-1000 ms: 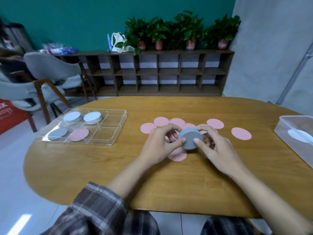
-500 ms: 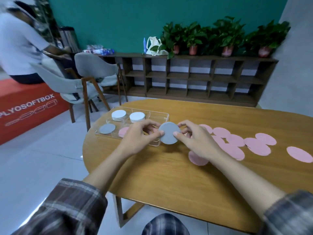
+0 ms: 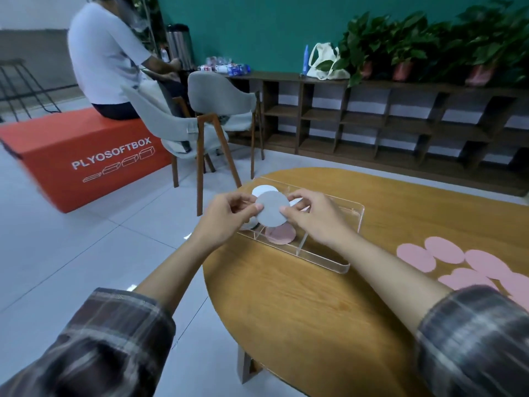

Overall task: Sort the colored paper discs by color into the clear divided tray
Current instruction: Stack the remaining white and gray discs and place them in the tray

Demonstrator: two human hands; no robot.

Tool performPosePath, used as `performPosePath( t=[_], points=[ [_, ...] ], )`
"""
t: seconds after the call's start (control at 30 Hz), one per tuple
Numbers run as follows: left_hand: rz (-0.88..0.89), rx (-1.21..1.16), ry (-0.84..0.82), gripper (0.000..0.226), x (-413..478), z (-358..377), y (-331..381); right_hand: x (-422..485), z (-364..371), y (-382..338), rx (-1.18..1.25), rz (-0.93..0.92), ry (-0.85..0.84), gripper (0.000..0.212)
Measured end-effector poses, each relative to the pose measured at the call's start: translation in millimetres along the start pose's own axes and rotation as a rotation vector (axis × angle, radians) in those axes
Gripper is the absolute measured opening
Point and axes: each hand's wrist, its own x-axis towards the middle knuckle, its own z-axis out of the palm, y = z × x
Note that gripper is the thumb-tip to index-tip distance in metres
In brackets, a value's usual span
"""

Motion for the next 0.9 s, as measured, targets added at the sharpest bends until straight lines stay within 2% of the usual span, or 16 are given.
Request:
performPosePath(
  t=[0.13, 0.33, 0.53, 0.73, 0.9],
  points=[
    [-0.086, 0.037, 0.072, 0.014, 15, -18, -26, 29, 33, -10, -0.011, 0.040, -0.044, 0.021],
    [-0.154, 0.165, 0.077, 0.011, 36, -27, -50, 52, 61, -10, -0.076, 0.084, -0.065, 0.021],
    [-0.136, 0.252, 0.092, 0.008, 40, -28, -59, 61, 69, -12, -0.144, 0.075, -0.131, 0.038],
    [-0.098, 0.341, 0.142, 0.012, 37, -28, -61, 66, 81, -13, -0.161, 0.089, -0.156, 0.038],
    [-0.027, 0.477, 0.166, 0.010, 33, -24, -67, 60, 90, -12, -0.274, 0.033, -0.110, 0.028]
  ],
)
